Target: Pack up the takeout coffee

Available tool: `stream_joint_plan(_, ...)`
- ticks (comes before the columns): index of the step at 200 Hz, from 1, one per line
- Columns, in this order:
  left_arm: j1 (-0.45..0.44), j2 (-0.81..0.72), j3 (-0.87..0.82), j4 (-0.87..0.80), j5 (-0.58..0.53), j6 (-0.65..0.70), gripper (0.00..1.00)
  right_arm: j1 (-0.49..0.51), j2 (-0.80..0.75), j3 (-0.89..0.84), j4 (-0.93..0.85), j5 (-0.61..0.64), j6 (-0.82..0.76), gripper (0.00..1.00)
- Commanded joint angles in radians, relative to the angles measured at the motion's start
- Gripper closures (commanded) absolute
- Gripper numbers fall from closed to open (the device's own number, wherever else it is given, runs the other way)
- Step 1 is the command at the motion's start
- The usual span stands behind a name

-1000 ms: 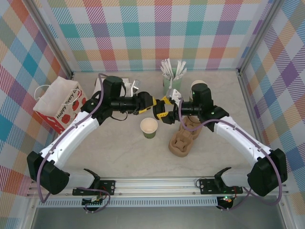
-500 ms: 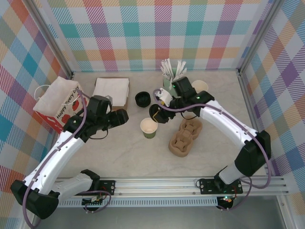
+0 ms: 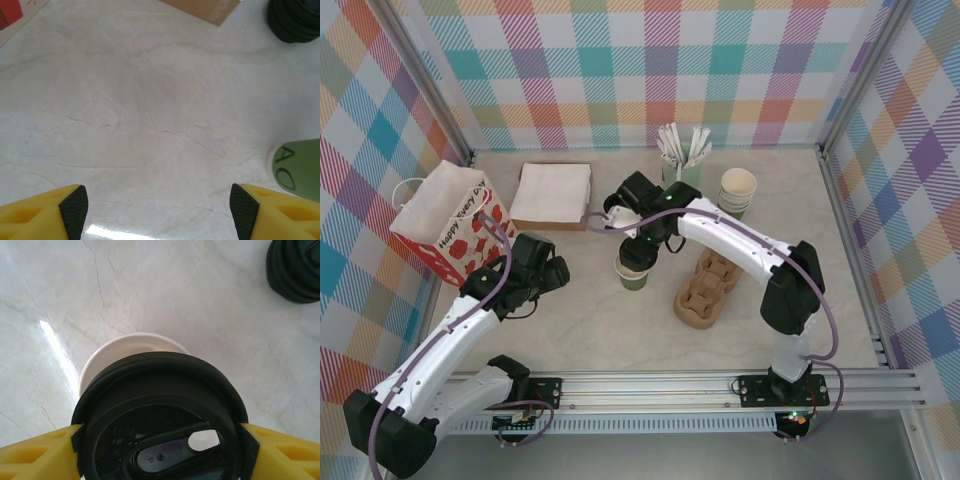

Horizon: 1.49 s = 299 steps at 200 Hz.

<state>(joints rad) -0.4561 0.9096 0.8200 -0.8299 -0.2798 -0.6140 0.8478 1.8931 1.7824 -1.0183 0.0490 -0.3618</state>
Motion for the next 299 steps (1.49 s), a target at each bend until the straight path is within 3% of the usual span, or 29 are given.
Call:
stream_joint_plan(1, 0.010, -0.022, -0.037, 0.018, -0.054, -0.030, 0.22, 0.014, 0.035, 0.057, -0.073, 0.050, -0.029, 0.25)
stream_joint_plan(88, 0.010, -0.013, -0.064, 0.038, -0.053, -0.034, 0.21, 0.039, 0.143, 0.160, -0.108, 0.058, -0.051, 0.25)
stream_joint_plan(299, 0.010, -0.001, -0.068, 0.051, -0.043, -0.035, 0.19, 0.056, 0.226, 0.222, -0.177, 0.025, -0.074, 0.22)
